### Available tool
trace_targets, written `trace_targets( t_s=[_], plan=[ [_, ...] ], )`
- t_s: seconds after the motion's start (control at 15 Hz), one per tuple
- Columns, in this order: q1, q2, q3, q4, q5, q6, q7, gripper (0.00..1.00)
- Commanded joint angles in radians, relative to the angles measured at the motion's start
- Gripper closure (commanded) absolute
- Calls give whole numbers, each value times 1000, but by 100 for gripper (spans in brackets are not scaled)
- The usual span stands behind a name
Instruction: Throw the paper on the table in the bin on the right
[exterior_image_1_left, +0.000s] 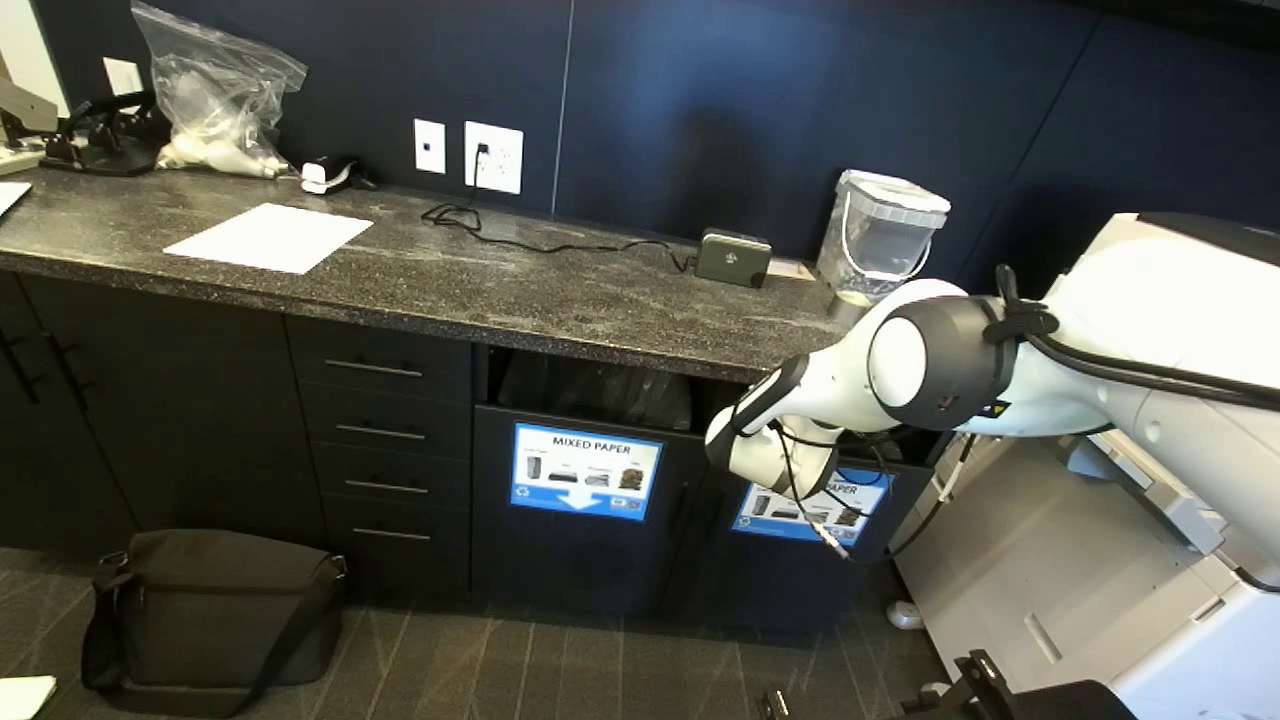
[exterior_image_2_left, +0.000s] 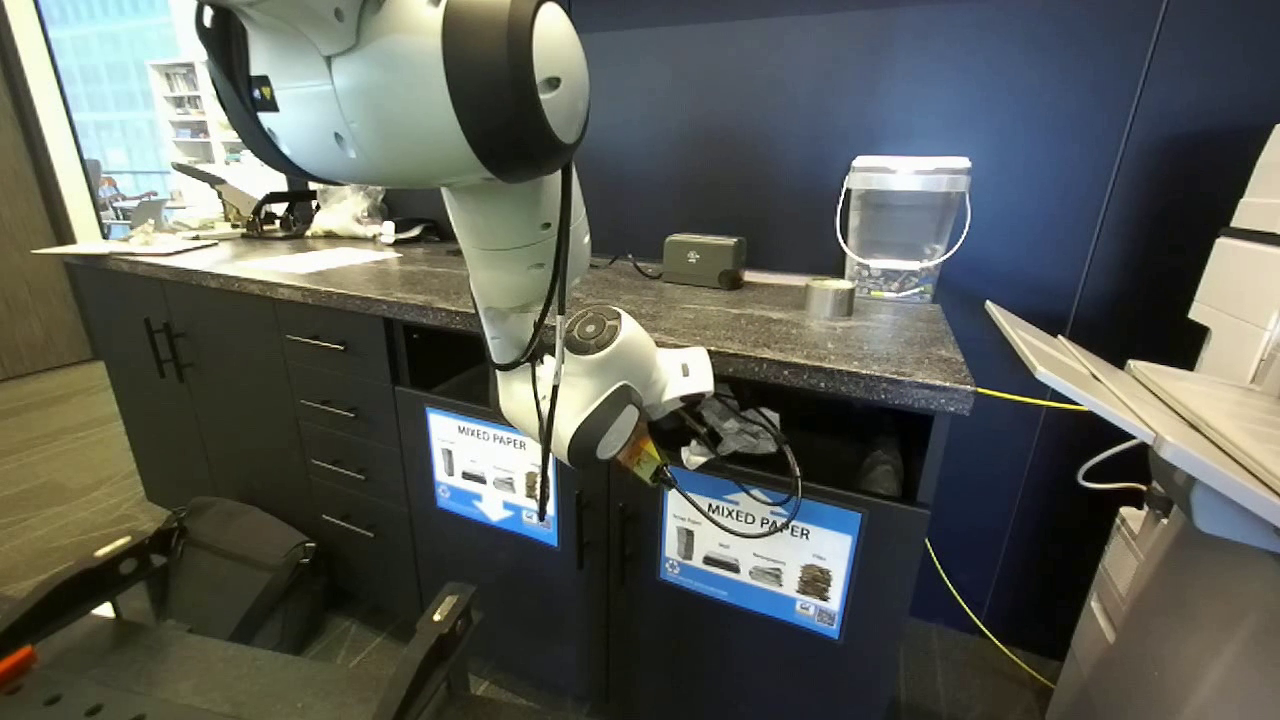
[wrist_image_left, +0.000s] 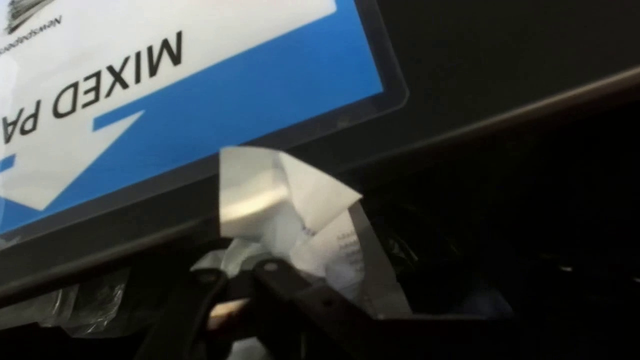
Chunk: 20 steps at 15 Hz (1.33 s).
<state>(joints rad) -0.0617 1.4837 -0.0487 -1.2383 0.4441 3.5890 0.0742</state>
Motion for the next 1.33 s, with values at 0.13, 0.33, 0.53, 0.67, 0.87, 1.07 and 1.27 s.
trace_targets(
  t_s=[0.13, 0.33, 0.53, 0.67, 0.87, 1.07, 1.27],
  plan=[
    [24, 3, -67, 13, -67, -136, -23, 0],
    [-10, 11, -40, 43, -202, -192, -46, 0],
    [-19, 7, -37, 29, -249, -135, -35, 0],
    [-20, 1, -36, 18, -250, -81, -23, 0],
    [-30, 0, -17, 19, -270, -41, -20, 0],
    [-20, 0, -34, 25, -293, -24, -41, 0],
    [6, 1, -74, 21, -259, -51, -50, 0]
  ],
)
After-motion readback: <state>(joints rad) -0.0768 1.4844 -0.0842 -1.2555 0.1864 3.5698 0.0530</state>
